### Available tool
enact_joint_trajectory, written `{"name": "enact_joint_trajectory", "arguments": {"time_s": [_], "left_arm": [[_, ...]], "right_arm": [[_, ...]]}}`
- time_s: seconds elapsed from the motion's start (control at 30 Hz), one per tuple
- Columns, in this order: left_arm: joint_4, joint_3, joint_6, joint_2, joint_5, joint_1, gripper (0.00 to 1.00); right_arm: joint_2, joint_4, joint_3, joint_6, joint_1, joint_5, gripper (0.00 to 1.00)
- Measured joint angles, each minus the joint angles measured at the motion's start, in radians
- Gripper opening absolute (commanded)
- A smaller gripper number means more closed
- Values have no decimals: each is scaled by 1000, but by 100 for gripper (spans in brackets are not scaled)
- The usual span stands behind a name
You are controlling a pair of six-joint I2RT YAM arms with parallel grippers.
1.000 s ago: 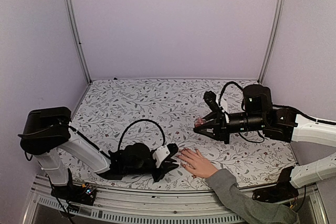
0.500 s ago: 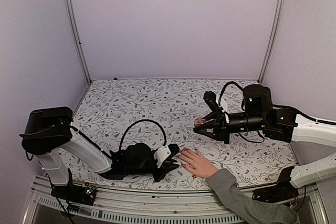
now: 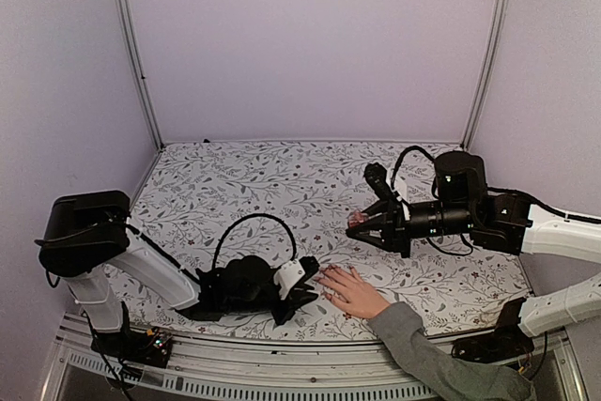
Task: Paint the nails
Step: Paint the nail polish on the nail.
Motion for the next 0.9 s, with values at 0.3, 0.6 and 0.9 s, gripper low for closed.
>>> {"name": "enact_joint_trajectory", "arguments": {"time_s": [0.3,0.6,0.9], "left_arm": [[-14,0,-2,2,-3,5,0],[-19,0,-2,8,-11,8,0],[-31,0,-2,-9,-38,10,0]], "right_arm": [[0,0,0,0,0,0,0],[0,0,0,0,0,0,0],[0,0,0,0,0,0,0]]}}
